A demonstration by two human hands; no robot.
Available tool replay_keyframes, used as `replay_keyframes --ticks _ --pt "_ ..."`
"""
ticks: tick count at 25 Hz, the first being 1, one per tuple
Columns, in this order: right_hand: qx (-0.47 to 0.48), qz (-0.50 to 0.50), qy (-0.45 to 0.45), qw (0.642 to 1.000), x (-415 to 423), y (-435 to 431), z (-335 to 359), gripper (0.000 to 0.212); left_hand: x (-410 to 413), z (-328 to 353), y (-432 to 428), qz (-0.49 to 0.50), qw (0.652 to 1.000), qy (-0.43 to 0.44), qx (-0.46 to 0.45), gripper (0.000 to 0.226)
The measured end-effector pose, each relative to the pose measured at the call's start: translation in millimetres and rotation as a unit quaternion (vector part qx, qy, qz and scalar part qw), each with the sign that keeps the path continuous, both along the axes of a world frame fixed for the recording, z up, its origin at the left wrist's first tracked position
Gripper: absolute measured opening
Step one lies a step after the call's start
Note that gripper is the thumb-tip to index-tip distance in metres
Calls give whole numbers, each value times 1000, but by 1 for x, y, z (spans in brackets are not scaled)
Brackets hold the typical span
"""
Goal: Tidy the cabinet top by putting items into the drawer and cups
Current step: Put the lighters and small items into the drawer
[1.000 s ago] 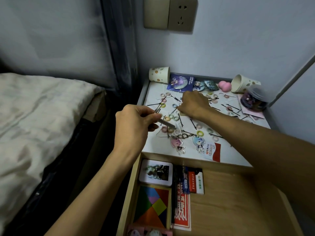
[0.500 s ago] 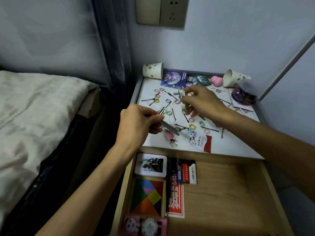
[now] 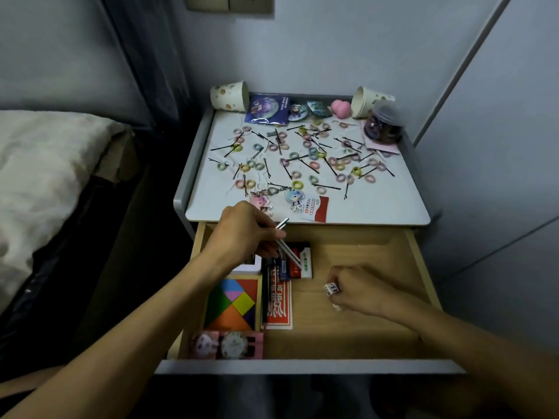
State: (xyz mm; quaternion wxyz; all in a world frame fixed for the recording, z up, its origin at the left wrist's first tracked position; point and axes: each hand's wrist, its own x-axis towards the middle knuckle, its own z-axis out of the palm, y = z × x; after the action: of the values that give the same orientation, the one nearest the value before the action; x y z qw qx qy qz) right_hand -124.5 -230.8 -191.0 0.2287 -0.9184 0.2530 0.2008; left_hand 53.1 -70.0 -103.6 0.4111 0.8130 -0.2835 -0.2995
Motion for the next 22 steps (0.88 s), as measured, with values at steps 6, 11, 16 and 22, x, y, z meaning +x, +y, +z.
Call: replay_keyframes --ticks 6,11,16,22 --pt "29 19 -29 999 6 4 -5 26 0 -10 -2 -10 999 48 21 6" --pt "418 -207 -196 863 23 27 31 24 2 -15 -3 7 993 121 9 11" --pt "438 -219 -214 845 35 43 39 19 4 -17 1 14 985 171 -3 14" --pt "428 -185 -198 862 33 44 39 20 8 -15 5 -6 981 195 17 17"
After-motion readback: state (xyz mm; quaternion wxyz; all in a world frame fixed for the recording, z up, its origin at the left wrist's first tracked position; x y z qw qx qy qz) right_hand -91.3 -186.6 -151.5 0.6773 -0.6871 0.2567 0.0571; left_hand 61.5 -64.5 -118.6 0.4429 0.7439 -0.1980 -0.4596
